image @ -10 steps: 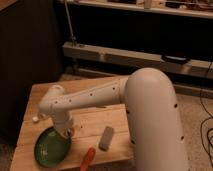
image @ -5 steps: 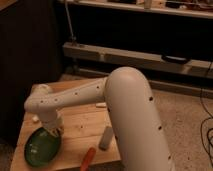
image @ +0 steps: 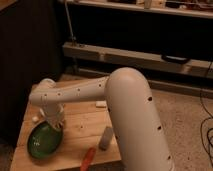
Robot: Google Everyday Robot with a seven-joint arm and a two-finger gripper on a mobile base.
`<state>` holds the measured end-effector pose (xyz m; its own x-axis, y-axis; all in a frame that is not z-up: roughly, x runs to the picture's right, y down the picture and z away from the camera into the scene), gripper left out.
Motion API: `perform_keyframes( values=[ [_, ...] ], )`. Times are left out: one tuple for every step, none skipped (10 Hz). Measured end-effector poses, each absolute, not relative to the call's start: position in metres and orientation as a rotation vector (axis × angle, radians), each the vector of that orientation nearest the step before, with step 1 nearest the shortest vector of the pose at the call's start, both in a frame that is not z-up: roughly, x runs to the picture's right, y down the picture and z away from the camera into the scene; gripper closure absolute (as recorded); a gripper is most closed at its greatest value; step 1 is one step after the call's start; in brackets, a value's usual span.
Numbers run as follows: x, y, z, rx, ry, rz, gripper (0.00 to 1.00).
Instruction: Drag the ceramic bowl in a circle
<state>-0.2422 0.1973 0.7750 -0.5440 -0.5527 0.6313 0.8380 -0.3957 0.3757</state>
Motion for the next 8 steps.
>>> perform_keyframes(
  values=[
    [-0.241, 0.199, 0.775, -0.522, -0.856, -2.018, 1.0],
    [-0.238, 0.201, 0.775, -0.518, -0.856, -2.001, 1.0],
    [-0.223, 0.2, 0.776, -0.523, -0.851, -1.98, 1.0],
    [-0.213, 0.198, 0.778, -0.528, -0.849, -1.965, 1.0],
    [-0.204, 0.194, 0.78, -0.526, -0.85, -1.956, 1.0],
    [-0.198, 0.187, 0.785, -0.527, -0.852, -1.955, 1.0],
    [-0.197, 0.183, 0.788, -0.529, -0.854, -1.949, 1.0],
    [-0.197, 0.184, 0.788, -0.534, -0.846, -1.939, 1.0]
  ],
)
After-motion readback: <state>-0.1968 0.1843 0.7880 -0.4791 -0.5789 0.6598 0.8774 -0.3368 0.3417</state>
